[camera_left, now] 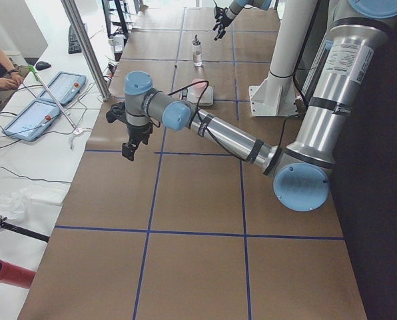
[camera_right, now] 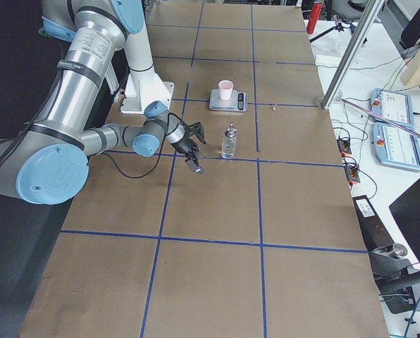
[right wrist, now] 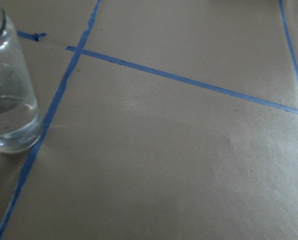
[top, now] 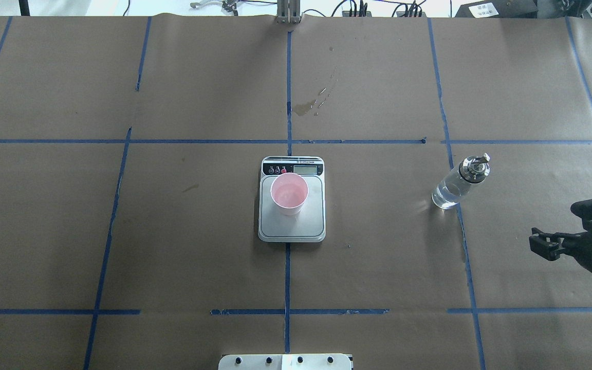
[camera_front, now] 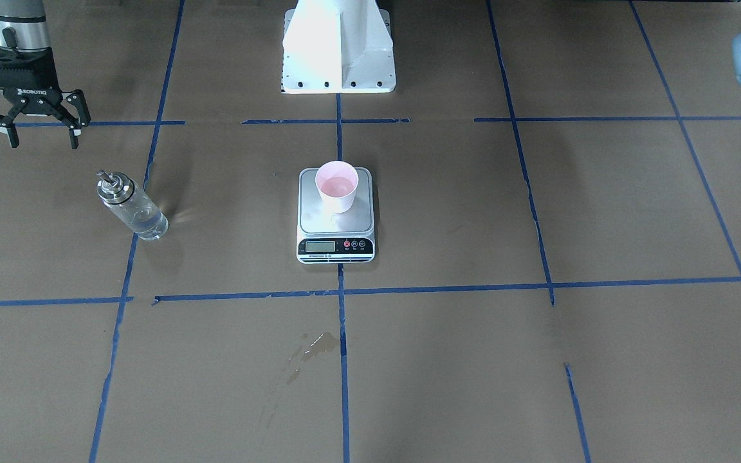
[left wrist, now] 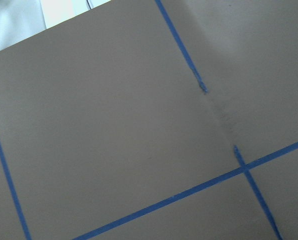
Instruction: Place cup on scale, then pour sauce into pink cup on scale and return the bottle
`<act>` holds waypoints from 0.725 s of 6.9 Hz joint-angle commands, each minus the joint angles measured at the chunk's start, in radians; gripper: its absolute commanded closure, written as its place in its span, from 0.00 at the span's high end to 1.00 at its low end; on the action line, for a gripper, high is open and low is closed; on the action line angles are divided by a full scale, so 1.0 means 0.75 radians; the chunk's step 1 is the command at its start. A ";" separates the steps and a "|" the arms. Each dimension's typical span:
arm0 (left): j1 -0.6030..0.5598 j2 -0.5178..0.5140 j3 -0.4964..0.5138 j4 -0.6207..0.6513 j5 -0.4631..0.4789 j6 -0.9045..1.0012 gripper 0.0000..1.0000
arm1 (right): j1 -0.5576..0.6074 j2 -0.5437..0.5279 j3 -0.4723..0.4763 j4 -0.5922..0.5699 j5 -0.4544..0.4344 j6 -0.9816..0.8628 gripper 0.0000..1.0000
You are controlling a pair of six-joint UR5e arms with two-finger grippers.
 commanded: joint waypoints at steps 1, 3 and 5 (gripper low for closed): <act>-0.069 0.062 0.043 0.002 -0.063 0.093 0.99 | 0.458 0.004 -0.165 0.241 0.501 -0.404 1.00; -0.073 0.111 0.023 0.004 -0.073 0.096 0.99 | 1.018 0.036 -0.256 0.179 1.016 -0.921 1.00; -0.075 0.184 0.020 0.002 -0.075 0.096 0.99 | 1.424 0.199 -0.252 -0.297 1.275 -1.417 1.00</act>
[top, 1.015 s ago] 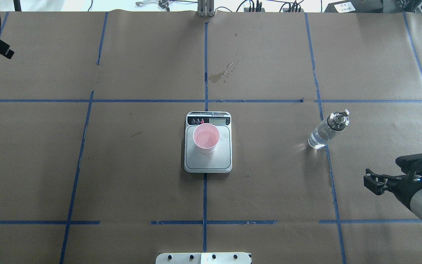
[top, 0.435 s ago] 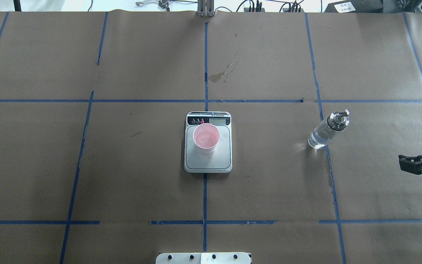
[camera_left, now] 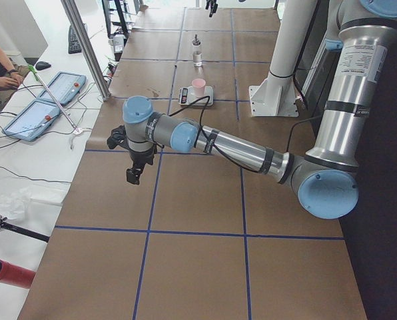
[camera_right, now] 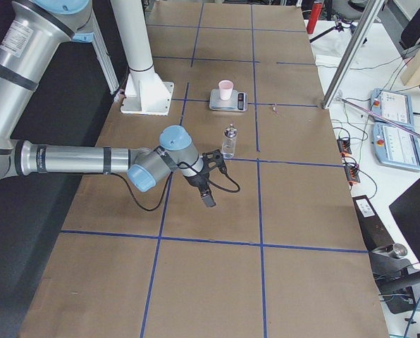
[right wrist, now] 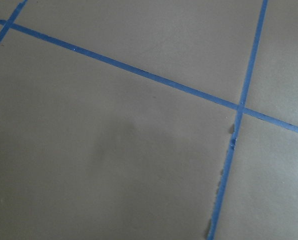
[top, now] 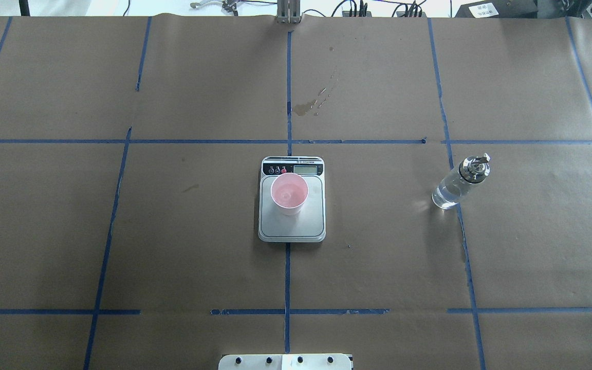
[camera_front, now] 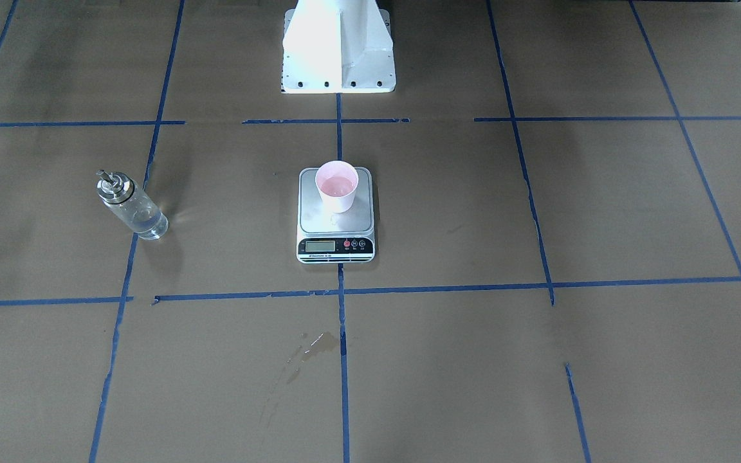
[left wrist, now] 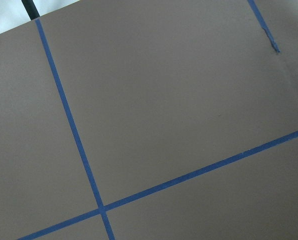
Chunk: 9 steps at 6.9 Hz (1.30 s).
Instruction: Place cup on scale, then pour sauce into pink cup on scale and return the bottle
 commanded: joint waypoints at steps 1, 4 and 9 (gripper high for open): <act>-0.006 0.084 -0.007 0.006 0.002 -0.001 0.99 | 0.356 0.198 -0.005 -0.550 0.173 -0.578 1.00; -0.165 0.148 0.013 0.146 0.005 0.002 0.99 | 0.459 0.428 -0.062 -1.197 0.171 -0.989 1.00; -0.300 0.140 -0.023 0.309 -0.028 0.389 1.00 | 0.433 0.575 -0.277 -1.283 0.322 -0.982 1.00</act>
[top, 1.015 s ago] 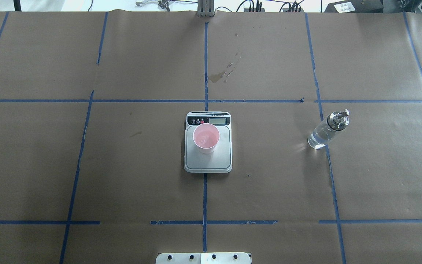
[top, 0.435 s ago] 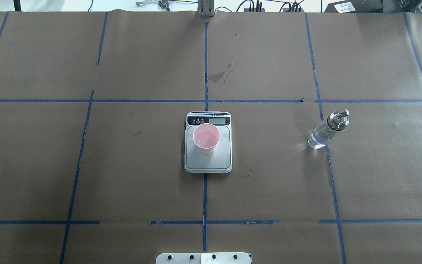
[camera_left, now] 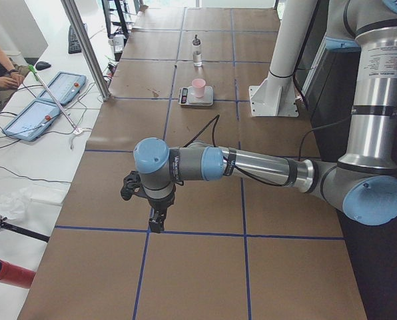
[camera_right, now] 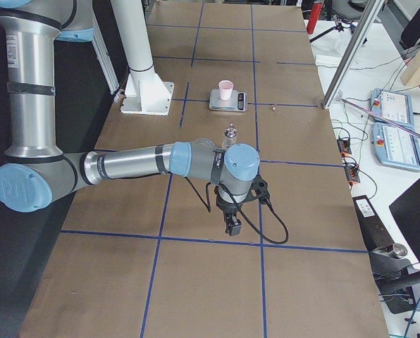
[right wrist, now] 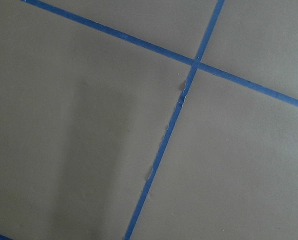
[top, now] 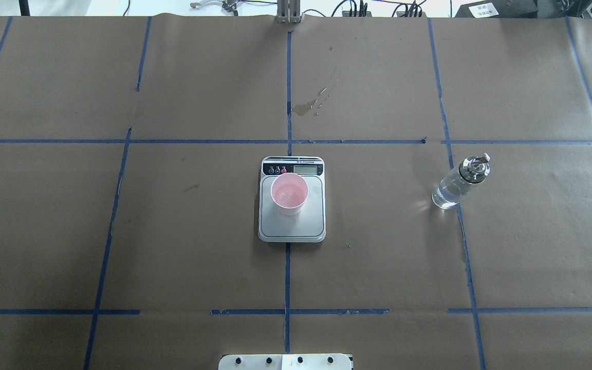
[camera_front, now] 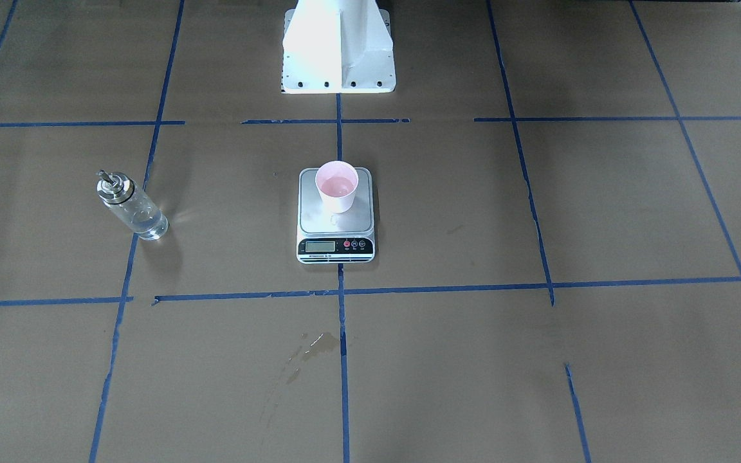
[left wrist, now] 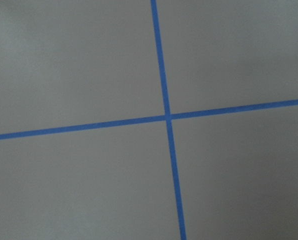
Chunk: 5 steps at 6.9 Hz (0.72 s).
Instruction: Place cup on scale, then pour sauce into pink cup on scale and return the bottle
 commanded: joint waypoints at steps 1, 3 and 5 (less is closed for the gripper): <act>-0.074 -0.053 -0.032 0.020 -0.024 0.032 1.00 | -0.011 -0.002 0.032 0.010 0.023 0.014 1.00; -0.073 -0.002 0.012 0.012 -0.001 0.024 1.00 | -0.011 -0.067 0.026 0.010 0.007 0.016 1.00; -0.071 0.041 0.010 0.010 -0.012 0.022 1.00 | -0.013 -0.067 0.024 0.010 0.015 0.217 1.00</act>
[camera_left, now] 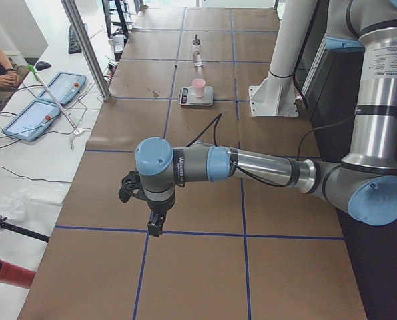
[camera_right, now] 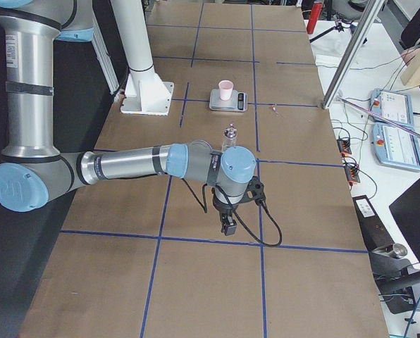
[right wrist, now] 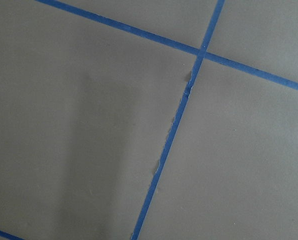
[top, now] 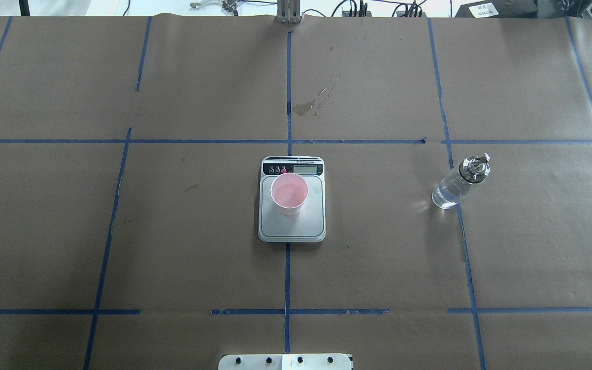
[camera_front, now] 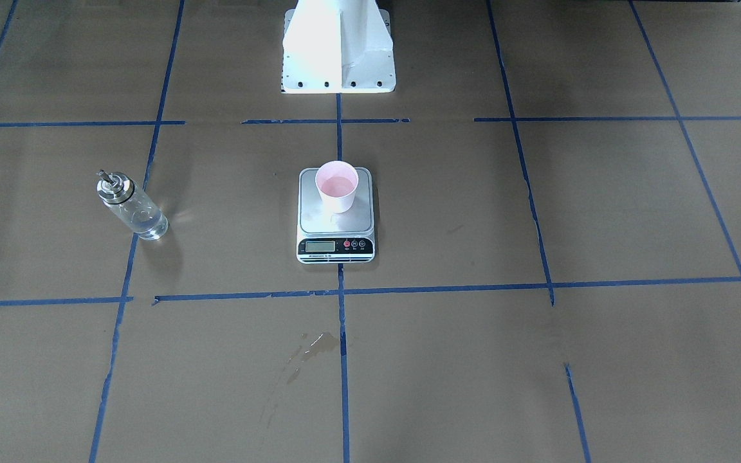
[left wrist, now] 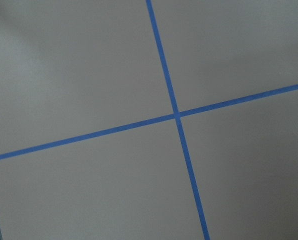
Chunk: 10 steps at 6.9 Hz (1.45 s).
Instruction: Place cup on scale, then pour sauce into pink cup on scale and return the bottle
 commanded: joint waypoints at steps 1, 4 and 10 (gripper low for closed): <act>0.001 0.017 0.007 -0.007 -0.006 0.001 1.00 | -0.001 -0.014 -0.002 0.004 -0.004 0.120 1.00; 0.009 0.015 0.062 -0.136 -0.006 -0.001 1.00 | -0.040 -0.008 -0.016 0.172 -0.069 0.132 1.00; 0.160 0.121 0.007 -0.285 -0.047 -0.175 1.00 | -0.171 0.007 -0.024 0.174 -0.072 0.209 1.00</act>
